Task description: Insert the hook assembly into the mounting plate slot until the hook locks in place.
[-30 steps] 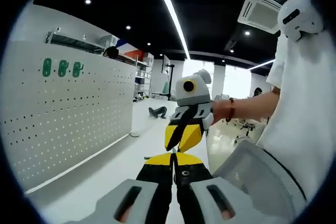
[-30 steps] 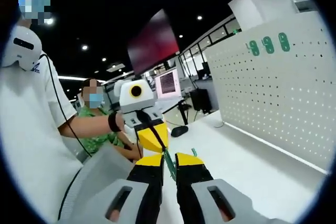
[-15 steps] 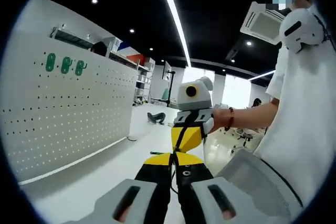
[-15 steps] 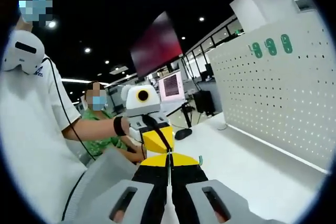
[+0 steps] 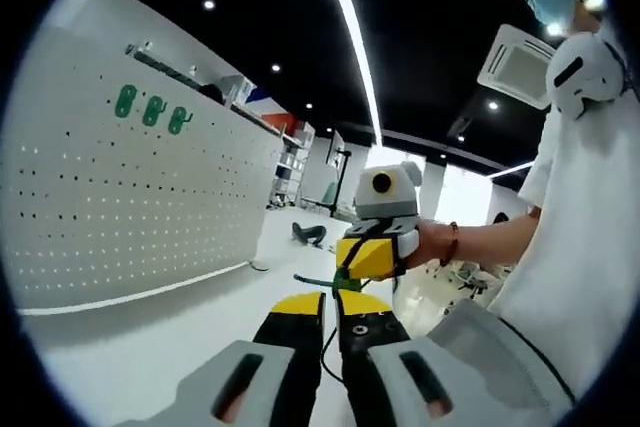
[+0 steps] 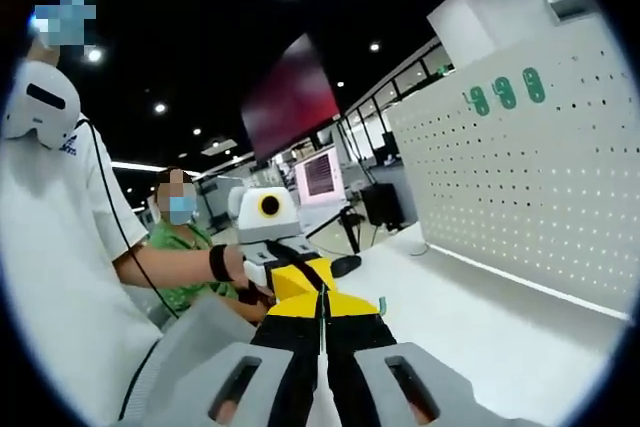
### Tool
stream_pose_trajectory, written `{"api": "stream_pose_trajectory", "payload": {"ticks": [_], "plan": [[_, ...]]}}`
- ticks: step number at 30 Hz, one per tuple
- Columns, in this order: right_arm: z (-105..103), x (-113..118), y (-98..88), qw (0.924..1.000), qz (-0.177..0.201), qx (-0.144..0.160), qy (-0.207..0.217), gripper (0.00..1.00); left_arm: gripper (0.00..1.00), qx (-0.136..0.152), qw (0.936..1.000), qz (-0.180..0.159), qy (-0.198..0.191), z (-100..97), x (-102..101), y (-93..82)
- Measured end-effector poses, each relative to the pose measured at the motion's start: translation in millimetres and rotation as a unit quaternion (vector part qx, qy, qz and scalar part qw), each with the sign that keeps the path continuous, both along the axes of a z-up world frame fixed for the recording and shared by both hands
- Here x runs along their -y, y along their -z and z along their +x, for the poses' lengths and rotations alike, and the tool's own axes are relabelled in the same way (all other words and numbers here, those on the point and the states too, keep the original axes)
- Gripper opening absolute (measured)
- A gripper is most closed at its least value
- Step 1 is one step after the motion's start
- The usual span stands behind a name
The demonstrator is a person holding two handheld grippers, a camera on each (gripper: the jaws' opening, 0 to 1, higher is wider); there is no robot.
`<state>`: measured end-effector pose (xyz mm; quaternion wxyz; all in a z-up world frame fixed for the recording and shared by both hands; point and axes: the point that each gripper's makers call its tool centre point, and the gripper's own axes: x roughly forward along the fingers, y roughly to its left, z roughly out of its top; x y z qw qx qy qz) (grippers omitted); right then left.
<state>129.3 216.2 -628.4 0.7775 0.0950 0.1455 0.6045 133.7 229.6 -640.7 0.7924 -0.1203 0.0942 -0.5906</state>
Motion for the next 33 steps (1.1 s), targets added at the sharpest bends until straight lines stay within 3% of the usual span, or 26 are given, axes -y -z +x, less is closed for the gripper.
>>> {"api": "stream_pose_trajectory", "payload": {"ticks": [5,8,12,21,27,33], "plan": [[0.3,-3.1,-11.0,0.9994,0.034,-0.001,0.007,0.0,0.04,-0.015,0.9996,-0.019,-0.014,-2.0,-1.5,2.4],[3.0,-3.1,-9.3,0.9993,0.034,-0.001,0.015,0.0,0.05,-0.024,0.9976,-0.065,-0.002,-10.3,2.2,-10.2],[0.7,-6.2,-16.8,0.9979,0.063,-0.007,0.016,0.0,0.06,-0.028,0.9973,-0.064,-0.026,-5.9,1.1,-3.9],[1.3,-10.2,-17.0,0.9973,0.069,-0.006,0.023,0.0,0.05,-0.045,0.9935,-0.1,-0.031,-8.7,3.5,-8.0],[0.5,-9.1,-24.3,0.9948,0.098,-0.014,0.023,0.0,0.05,-0.078,0.9856,-0.148,-0.025,-9.4,2.2,-14.9],[-0.4,-9.0,-28.7,0.9925,0.118,-0.021,0.027,0.0,0.04,-0.083,0.9775,-0.192,-0.028,-5.7,-2.1,-23.9]]}}
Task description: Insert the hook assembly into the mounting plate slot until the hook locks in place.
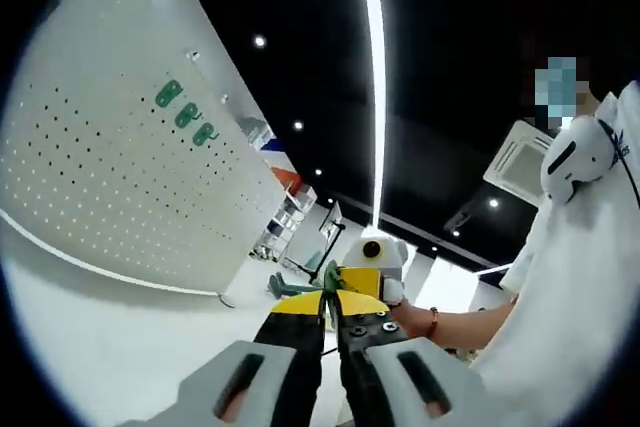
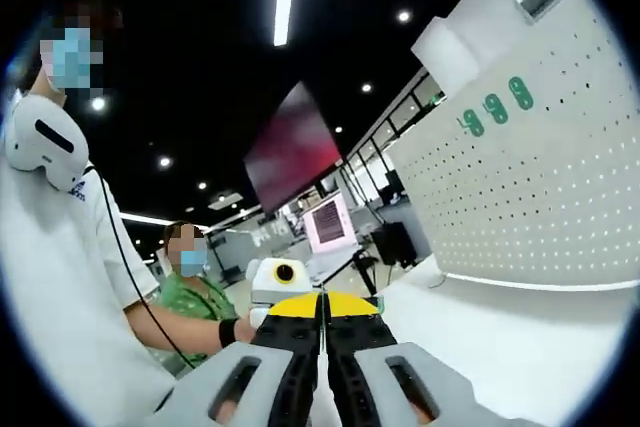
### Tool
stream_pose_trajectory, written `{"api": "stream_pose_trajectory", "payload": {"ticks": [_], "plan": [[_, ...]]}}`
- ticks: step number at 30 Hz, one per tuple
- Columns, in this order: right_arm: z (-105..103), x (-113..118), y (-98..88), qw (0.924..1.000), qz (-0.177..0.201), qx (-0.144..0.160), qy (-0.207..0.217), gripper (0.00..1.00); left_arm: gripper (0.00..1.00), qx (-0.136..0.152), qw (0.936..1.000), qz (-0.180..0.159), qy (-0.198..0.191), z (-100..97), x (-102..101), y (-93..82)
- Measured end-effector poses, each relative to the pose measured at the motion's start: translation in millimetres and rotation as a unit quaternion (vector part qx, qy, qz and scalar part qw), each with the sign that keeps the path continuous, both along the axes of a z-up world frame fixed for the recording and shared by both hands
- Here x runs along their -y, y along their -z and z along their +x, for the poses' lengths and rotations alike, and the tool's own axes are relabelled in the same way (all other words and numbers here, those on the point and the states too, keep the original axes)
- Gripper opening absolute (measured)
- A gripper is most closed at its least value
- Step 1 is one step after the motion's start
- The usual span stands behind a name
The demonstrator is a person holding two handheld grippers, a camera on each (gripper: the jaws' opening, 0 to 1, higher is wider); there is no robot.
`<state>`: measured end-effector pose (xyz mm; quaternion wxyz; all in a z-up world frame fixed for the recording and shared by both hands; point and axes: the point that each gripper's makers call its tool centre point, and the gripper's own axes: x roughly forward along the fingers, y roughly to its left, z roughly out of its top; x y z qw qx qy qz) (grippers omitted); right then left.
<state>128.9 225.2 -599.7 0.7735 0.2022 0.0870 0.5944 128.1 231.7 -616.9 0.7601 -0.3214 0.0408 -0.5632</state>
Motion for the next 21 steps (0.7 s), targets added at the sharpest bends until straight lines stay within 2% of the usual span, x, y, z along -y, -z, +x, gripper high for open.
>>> {"api": "stream_pose_trajectory", "payload": {"ticks": [5,10,20,21], "plan": [[0.8,0.9,-1.4,1.0,0.004,-0.003,0.001,0.01,0.02,0.001,0.9998,-0.012,0.015,-4.6,1.5,-4.9],[-6.3,-0.7,-11.5,0.999,0.036,-0.013,-0.021,0.01,0.02,0.002,0.9983,-0.042,0.04,-11.4,0.0,-13.3],[-10.1,0.8,-20.6,0.9976,0.054,-0.02,-0.038,0.09,0.02,0.011,0.9957,-0.055,0.074,-22.3,-0.5,-22.7],[-11.1,1.1,-22.4,0.9972,0.058,-0.022,-0.043,0.09,0.02,0.01,0.9944,-0.058,0.088,-26.8,0.3,-24.3]]}}
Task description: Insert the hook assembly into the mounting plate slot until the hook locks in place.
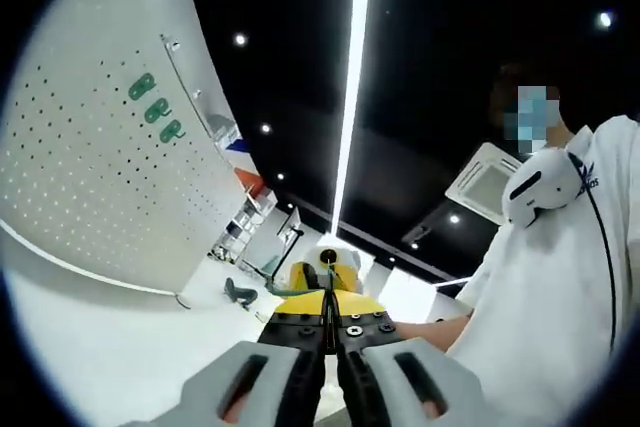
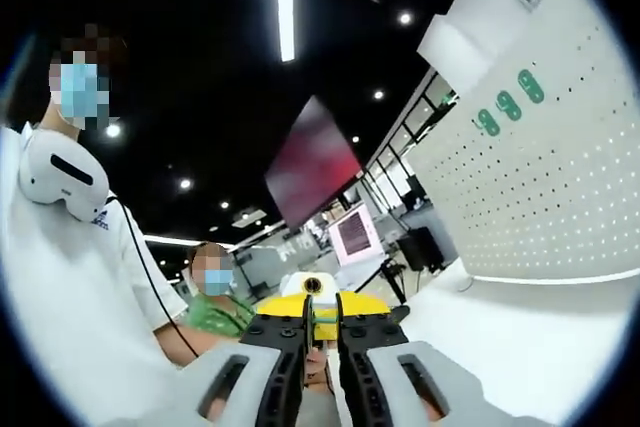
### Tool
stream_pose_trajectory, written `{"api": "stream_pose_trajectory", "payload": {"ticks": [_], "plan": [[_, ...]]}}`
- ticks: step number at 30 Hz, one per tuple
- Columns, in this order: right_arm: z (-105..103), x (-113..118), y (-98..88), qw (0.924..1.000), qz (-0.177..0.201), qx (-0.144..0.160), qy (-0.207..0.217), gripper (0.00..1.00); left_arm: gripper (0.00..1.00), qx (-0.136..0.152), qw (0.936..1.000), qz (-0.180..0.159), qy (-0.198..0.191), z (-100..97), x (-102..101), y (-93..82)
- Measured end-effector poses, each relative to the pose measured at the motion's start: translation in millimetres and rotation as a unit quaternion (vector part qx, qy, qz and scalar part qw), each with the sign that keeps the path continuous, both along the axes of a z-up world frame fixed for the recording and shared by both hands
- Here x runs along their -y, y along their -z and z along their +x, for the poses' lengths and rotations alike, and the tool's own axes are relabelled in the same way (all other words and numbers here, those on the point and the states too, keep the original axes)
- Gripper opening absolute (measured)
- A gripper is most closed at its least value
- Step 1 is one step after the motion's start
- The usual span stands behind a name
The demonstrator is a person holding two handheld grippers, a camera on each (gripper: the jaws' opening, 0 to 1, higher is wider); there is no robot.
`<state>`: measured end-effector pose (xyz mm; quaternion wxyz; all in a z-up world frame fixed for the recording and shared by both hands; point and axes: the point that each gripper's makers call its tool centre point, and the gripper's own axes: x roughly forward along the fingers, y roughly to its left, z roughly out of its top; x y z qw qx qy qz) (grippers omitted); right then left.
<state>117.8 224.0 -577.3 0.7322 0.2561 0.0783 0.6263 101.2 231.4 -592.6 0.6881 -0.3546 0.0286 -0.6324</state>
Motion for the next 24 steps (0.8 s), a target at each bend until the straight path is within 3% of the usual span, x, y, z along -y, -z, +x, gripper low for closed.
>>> {"api": "stream_pose_trajectory", "payload": {"ticks": [5,6,14,24], "plan": [[2.9,6.9,-0.7,1.0,0.005,-0.004,0.001,0.09,0.02,0.01,0.9998,0.005,0.018,-7.6,1.4,-5.0],[4.5,8.9,0.5,0.9999,0.006,-0.009,0.001,0.09,0.02,0.012,0.9993,0.0,0.037,-14.1,1.8,-7.9],[-4.2,6.6,8.9,0.9991,-0.007,-0.029,-0.03,0.12,0.02,0.02,0.9974,-0.011,0.069,-24.7,2.0,-17.1],[-15.8,3.5,12.0,0.9952,0.018,-0.07,-0.065,0.16,0.02,0.028,0.9944,-0.009,0.102,-34.5,7.7,-19.6]]}}
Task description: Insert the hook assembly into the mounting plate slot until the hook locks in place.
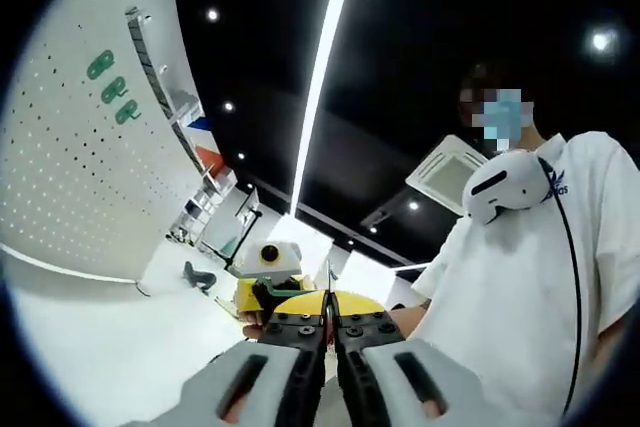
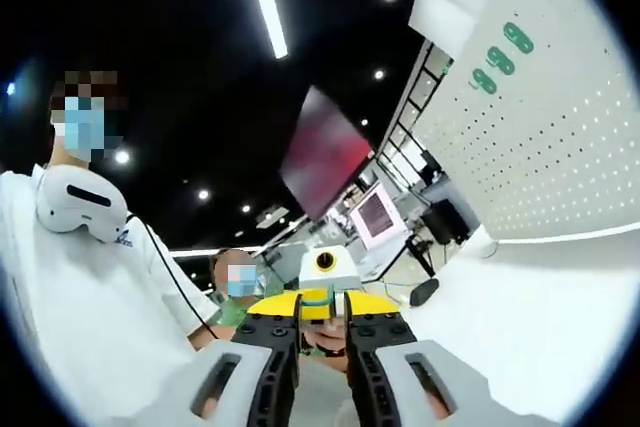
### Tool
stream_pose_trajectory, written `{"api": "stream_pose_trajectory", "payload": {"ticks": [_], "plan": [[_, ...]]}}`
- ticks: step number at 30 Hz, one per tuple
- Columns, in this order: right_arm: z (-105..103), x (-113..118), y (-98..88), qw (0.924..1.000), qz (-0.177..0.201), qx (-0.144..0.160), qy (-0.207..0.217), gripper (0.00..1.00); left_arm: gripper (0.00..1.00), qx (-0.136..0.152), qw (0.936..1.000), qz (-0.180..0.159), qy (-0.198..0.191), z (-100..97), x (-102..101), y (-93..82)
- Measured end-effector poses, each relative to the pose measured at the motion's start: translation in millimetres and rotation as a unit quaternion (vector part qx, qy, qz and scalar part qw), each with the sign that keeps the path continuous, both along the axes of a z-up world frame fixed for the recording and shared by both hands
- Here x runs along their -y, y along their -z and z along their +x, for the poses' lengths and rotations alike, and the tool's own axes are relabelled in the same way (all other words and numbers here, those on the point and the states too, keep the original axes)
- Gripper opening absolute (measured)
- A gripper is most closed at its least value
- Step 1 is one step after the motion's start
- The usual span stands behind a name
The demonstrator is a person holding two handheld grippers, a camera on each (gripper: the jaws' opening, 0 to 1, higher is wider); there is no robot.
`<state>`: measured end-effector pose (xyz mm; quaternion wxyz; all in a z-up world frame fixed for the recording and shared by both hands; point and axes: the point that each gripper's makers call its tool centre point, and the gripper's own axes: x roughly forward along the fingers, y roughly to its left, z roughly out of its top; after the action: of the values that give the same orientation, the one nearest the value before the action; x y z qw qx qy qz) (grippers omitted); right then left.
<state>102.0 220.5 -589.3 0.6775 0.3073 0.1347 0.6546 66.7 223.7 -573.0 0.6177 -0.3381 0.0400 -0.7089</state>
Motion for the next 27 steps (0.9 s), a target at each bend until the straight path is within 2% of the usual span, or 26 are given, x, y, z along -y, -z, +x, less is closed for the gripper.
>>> {"api": "stream_pose_trajectory", "payload": {"ticks": [3,9,12,14,17,19,22,24,26,27], "plan": [[-9.3,-0.1,-0.9,0.9988,0.015,-0.031,-0.034,0.17,0.02,0.004,0.9998,-0.005,0.02,-6.4,1.5,-2.7],[-20.0,-1.4,-6.0,0.9958,0.037,-0.049,-0.068,0.14,0.02,0.001,0.9988,-0.012,0.047,-12.2,1.9,-5.5],[-23.3,-2.3,-8.4,0.9944,0.043,-0.054,-0.08,0.11,0.02,-0.015,0.9978,-0.018,0.062,-12.3,0.8,-6.5],[-22.7,-2.6,-8.6,0.9947,0.044,-0.048,-0.08,0.11,0.02,-0.017,0.9975,-0.018,0.066,-12.1,0.6,-5.9],[-22.1,-2.8,-11.3,0.9937,0.054,-0.055,-0.081,0.1,0.02,-0.028,0.9966,-0.026,0.073,-10.7,-1.5,-8.2],[-19.0,-1.9,-12.5,0.9928,0.066,-0.064,-0.076,0.07,0.02,-0.029,0.9967,-0.033,0.068,-8.3,-3.1,-9.9],[-12.6,2.0,-18.5,0.9876,0.103,-0.095,-0.071,0.02,0.02,-0.035,0.9963,-0.046,0.064,-4.7,-5.0,-13.3],[-12.0,2.3,-19.5,0.9854,0.117,-0.1,-0.073,0.02,0.02,-0.041,0.9954,-0.052,0.069,-4.8,-4.3,-15.4],[-13.9,-3.4,-17.7,0.9869,0.108,-0.098,-0.07,0.02,0.02,-0.037,0.9943,-0.062,0.079,-8.4,-2.7,-18.7],[-13.2,-2.4,-19.9,0.986,0.116,-0.099,-0.068,0.01,0.02,-0.039,0.9938,-0.071,0.076,-7.2,-3.7,-20.2]]}}
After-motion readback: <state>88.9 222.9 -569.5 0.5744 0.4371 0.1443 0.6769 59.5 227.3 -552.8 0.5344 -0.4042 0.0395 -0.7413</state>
